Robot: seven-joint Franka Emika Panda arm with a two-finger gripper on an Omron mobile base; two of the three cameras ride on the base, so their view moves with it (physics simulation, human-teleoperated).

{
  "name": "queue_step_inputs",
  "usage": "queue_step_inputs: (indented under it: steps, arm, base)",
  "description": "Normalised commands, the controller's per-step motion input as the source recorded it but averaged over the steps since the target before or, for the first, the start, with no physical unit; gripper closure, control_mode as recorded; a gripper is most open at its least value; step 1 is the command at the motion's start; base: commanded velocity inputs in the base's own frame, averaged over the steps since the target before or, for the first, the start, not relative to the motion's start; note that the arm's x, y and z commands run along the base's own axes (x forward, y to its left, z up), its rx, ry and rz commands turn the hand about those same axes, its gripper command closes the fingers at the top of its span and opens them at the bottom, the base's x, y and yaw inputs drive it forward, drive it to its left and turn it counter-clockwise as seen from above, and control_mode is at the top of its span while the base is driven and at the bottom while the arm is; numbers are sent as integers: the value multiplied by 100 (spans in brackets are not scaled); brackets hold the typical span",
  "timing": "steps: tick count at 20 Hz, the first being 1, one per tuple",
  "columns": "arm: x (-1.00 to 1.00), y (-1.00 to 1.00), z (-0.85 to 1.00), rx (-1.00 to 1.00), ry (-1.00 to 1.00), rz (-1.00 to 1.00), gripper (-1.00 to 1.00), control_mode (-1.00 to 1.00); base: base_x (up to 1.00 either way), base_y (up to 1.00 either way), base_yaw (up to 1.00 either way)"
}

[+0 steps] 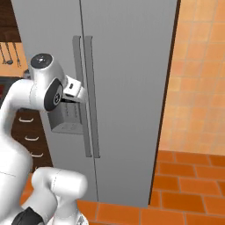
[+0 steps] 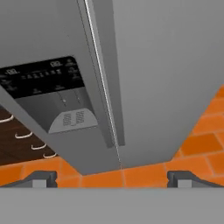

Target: Grab a lemon wedge from the fridge and one ice cube from the ice bowl, and put them in the glass of lemonade.

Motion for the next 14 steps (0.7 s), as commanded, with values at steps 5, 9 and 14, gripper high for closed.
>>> queue_step_inputs:
  steps: [5, 9, 14]
  arm:
    - [85, 0, -24, -5, 0, 2, -100, -100]
    - [86, 0, -3, -1, 0, 13, -100, -100]
    - [71, 0, -14, -1, 1, 15, -100, -100]
  base:
    - [0, 0, 0]
    - [0, 0, 0]
    - [0, 0, 0]
